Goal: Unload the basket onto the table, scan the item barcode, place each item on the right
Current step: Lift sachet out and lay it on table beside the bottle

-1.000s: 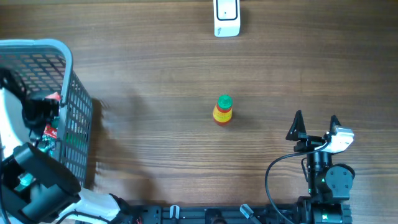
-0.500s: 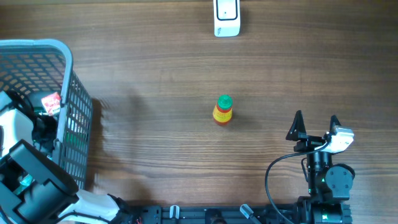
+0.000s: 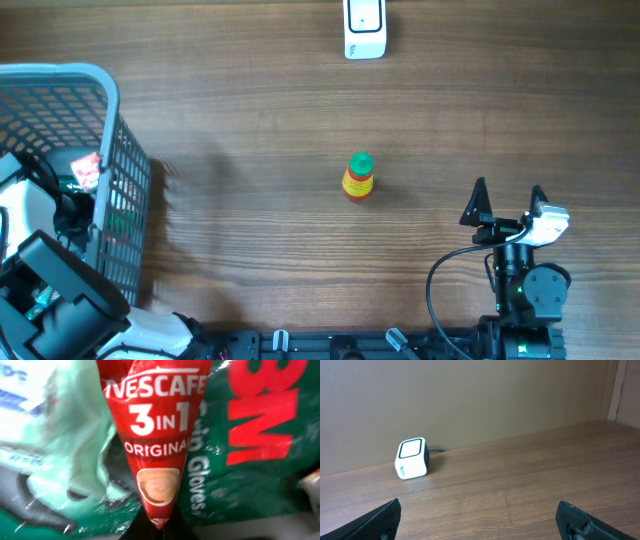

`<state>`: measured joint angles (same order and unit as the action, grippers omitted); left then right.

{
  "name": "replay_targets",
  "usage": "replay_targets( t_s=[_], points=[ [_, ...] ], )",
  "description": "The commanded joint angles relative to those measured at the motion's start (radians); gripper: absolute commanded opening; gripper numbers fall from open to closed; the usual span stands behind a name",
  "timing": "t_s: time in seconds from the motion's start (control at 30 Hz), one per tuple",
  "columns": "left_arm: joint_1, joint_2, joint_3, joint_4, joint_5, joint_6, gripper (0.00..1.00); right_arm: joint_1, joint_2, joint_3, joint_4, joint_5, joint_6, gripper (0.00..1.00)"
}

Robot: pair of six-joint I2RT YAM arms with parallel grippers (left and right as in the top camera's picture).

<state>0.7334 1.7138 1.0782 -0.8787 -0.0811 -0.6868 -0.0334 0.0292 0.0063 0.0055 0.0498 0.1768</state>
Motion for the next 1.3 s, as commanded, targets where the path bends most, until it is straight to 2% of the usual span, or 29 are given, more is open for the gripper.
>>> replay_targets(
  t_s=[0.0, 0.23, 0.5, 0.63, 1.0, 1.17, 1.27],
  points=[
    [-0.003, -0.093, 0.071, -0.063, 0.062, 0.000, 0.04, 0.006, 0.001, 0.000, 0.005, 0.015, -0.019, 1.00],
    [-0.016, -0.315, 0.162, -0.087, 0.200, 0.055, 0.04, 0.006, 0.001, 0.000, 0.005, 0.015, -0.019, 1.00],
    [-0.145, -0.499, 0.173, -0.057, 0.203, 0.055, 0.04, 0.006, 0.001, 0.000, 0.005, 0.015, -0.019, 1.00],
    [-0.229, -0.598, 0.173, -0.032, 0.132, 0.055, 0.04, 0.006, 0.001, 0.000, 0.005, 0.015, -0.019, 1.00],
    [-0.233, -0.631, 0.173, -0.054, -0.126, 0.054, 0.04, 0.006, 0.001, 0.000, 0.005, 0.015, -0.019, 1.00],
    [-0.233, -0.711, 0.173, -0.007, -0.095, 0.051, 0.04, 0.006, 0.001, 0.000, 0.005, 0.015, -0.019, 1.00],
    [-0.233, -0.817, 0.173, 0.019, -0.001, 0.051, 0.04, 0.006, 0.001, 0.000, 0.005, 0.015, -0.019, 1.00]
  ],
)
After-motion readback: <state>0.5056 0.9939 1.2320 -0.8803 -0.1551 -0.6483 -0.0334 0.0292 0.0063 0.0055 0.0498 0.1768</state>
